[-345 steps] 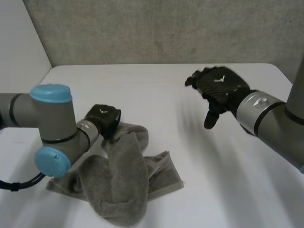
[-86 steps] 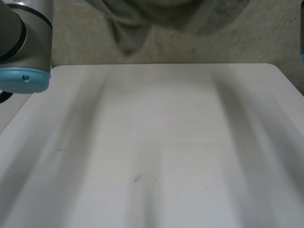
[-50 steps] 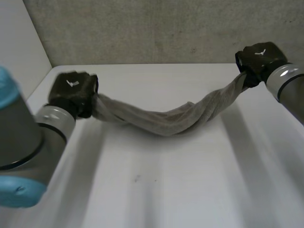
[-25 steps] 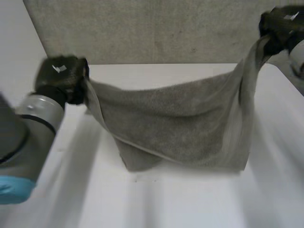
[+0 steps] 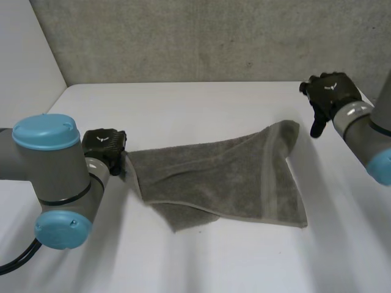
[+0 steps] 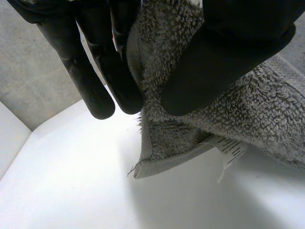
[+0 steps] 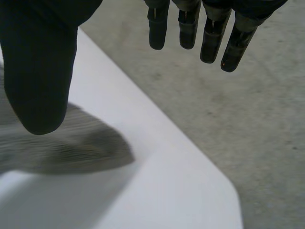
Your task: Fold the towel.
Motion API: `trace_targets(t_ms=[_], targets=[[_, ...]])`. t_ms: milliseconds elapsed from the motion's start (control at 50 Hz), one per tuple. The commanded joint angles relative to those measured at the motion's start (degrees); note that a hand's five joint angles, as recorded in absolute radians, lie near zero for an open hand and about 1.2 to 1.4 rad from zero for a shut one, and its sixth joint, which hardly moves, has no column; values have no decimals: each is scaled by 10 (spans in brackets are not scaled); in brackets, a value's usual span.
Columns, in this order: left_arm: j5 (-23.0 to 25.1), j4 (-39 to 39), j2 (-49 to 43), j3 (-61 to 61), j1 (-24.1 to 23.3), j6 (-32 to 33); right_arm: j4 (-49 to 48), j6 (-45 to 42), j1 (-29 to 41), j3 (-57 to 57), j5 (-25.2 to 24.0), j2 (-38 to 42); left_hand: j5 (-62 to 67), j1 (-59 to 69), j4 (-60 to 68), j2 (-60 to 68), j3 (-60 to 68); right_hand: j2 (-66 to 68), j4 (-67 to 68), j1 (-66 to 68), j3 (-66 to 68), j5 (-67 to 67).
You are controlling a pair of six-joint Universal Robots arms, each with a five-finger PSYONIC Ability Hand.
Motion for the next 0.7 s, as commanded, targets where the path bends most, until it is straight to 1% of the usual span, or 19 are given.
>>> trace_targets(t_ms=[20,40,60,100,120,160,180,200,220,260,280,320,340,380,540,700], targets=[[0,0,7,-10,0,0,26,4,-1,187,-69,-93,116,148,102,106,103,-33,-35,-26,-24,-38],[0,0,7,-12,0,0,28,4,-1,223,-86,-100,116,148,102,106,103,-16,-18,-9,-7,-21],[0,0,8,-13,1,0,28,4,-1,223,-86,-100,116,148,102,106,103,-16,-17,-8,-6,-21],[-1,0,8,-14,2,0,23,4,-2,288,-114,-110,116,148,102,106,103,36,34,44,46,31],[0,0,10,-18,3,0,23,4,-2,288,-114,-110,116,148,102,106,103,36,35,44,46,32],[1,1,13,-21,4,0,5,4,-2,336,-137,-112,116,148,102,106,103,80,78,87,90,75],[1,1,15,-23,4,0,5,4,-2,336,-137,-112,116,148,102,106,103,80,78,88,90,75],[1,1,15,-23,5,0,-14,4,-2,355,-146,-111,116,148,102,106,103,112,110,119,121,107],[1,1,15,-25,5,0,-15,4,-2,355,-146,-111,116,148,102,106,103,112,110,120,122,107],[0,0,16,-25,4,0,-63,4,-3,381,-150,-108,116,148,102,106,103,191,189,198,200,186],[0,0,16,-26,4,-1,-63,4,-3,381,-150,-108,116,148,102,106,103,191,189,199,201,186],[0,1,17,-27,4,-1,-105,3,-7,396,-151,-103,116,148,102,106,103,230,228,237,239,225],[0,1,17,-27,4,-1,-105,3,-7,396,-151,-103,116,148,102,106,103,230,228,237,239,225],[0,1,18,-27,4,-1,-135,2,-11,401,-154,-88,116,148,102,106,103,257,255,264,266,252],[0,1,22,-29,4,-3,-150,-6,-12,401,-152,-58,116,148,102,106,103,302,300,310,312,297],[3,2,22,-37,4,-4,-168,-6,-12,398,-150,-49,116,148,102,106,103,343,341,350,352,338]])
